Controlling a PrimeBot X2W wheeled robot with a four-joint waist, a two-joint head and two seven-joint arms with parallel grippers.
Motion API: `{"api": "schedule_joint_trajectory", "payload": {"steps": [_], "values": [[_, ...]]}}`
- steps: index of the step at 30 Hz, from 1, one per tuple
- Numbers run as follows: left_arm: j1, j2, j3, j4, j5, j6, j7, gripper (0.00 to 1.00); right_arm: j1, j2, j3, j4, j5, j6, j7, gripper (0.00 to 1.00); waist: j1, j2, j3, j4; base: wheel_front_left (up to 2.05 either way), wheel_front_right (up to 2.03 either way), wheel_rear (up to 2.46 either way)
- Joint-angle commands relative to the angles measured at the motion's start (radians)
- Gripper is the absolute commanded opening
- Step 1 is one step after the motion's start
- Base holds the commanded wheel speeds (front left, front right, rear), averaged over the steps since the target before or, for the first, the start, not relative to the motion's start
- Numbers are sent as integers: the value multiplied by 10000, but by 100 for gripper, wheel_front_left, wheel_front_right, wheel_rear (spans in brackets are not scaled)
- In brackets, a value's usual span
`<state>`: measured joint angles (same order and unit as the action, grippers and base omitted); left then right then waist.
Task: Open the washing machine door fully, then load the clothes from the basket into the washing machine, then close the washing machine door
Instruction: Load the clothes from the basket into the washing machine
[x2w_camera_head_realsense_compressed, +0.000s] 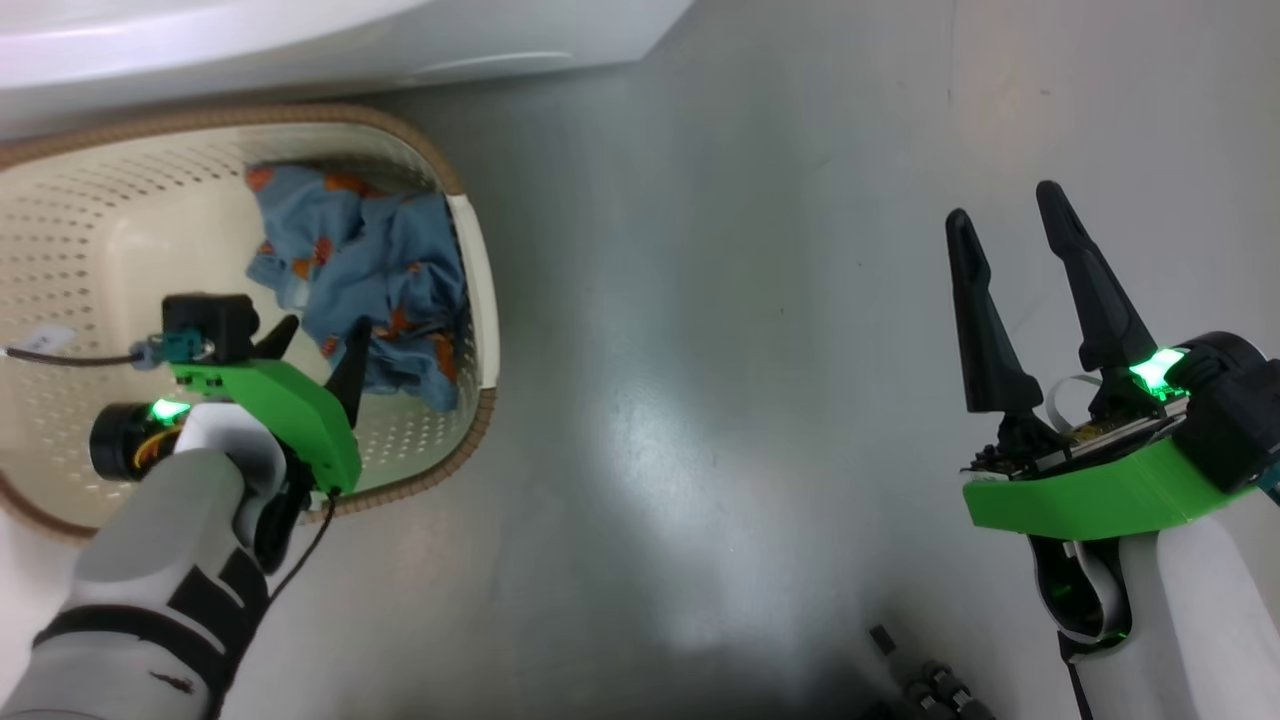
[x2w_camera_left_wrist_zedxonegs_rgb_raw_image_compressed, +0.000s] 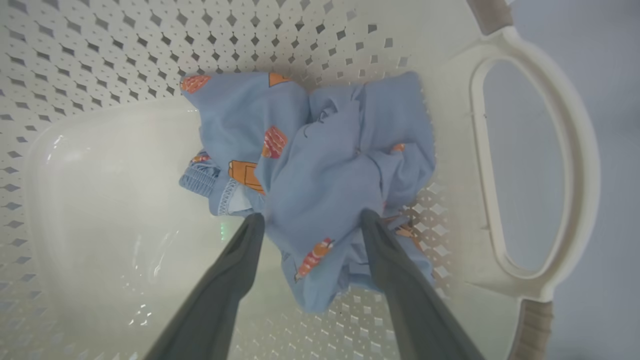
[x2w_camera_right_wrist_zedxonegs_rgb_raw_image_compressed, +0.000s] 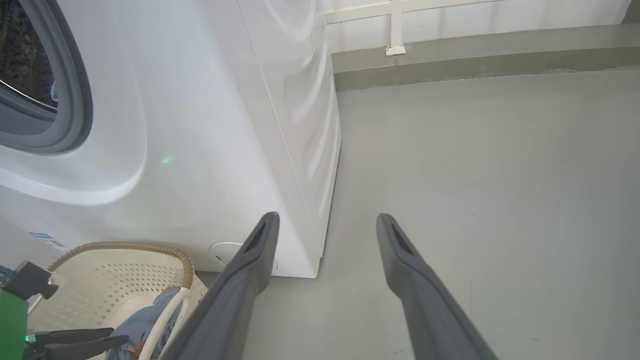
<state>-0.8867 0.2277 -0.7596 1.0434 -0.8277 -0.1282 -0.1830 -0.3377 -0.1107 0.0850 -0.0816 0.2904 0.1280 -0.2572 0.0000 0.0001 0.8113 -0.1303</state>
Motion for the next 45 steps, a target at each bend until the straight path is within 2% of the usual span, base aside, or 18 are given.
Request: {"api": "schedule_joint_trajectory", "payload": {"steps": [1,12,13,14,15,16,25,33,42,45], "values": [[5,380,95,-128,-112,-25,32,100,151,60,237,-253,-132,27,-46,100,0,-1,245,-195,0,0,0],[-648,1277,-1686,-803,-2011,-25,219,100,-51,188,330,-324,-169,27,-46,100,0,-1,698,-438,0,0,0],[-696,1326,-1852,-867,-2147,-25,191,96,-63,199,329,-320,-173,27,-46,100,0,-1,713,-451,0,0,0],[-741,1378,-2016,-907,-2277,-25,172,56,-75,211,329,-315,-176,27,-46,100,0,-1,723,-463,0,0,0],[-789,1424,-2174,-917,-2394,-25,152,35,-87,223,330,-310,-176,27,-46,100,0,-1,729,-474,0,0,0],[-836,1454,-2324,-930,-2515,-25,126,0,-101,233,335,-304,-175,27,-46,100,0,-1,732,-483,0,0,0],[-973,1434,-3284,-972,-3617,-25,-306,0,-79,239,277,-219,-195,27,-46,100,0,-1,369,-343,0,0,0],[-581,1340,-3273,-1083,-4353,-25,-765,0,123,124,172,-28,-171,27,-46,100,0,-1,-618,74,0,0,0],[336,1283,-1772,-1627,-3472,-25,-784,0,732,-73,-4,243,-116,27,-46,100,0,-1,-2047,557,0,0,0],[838,1303,-980,-1965,-2883,-25,-785,0,999,-133,-63,323,-90,27,-46,100,0,-1,-2547,669,0,0,0]]}}
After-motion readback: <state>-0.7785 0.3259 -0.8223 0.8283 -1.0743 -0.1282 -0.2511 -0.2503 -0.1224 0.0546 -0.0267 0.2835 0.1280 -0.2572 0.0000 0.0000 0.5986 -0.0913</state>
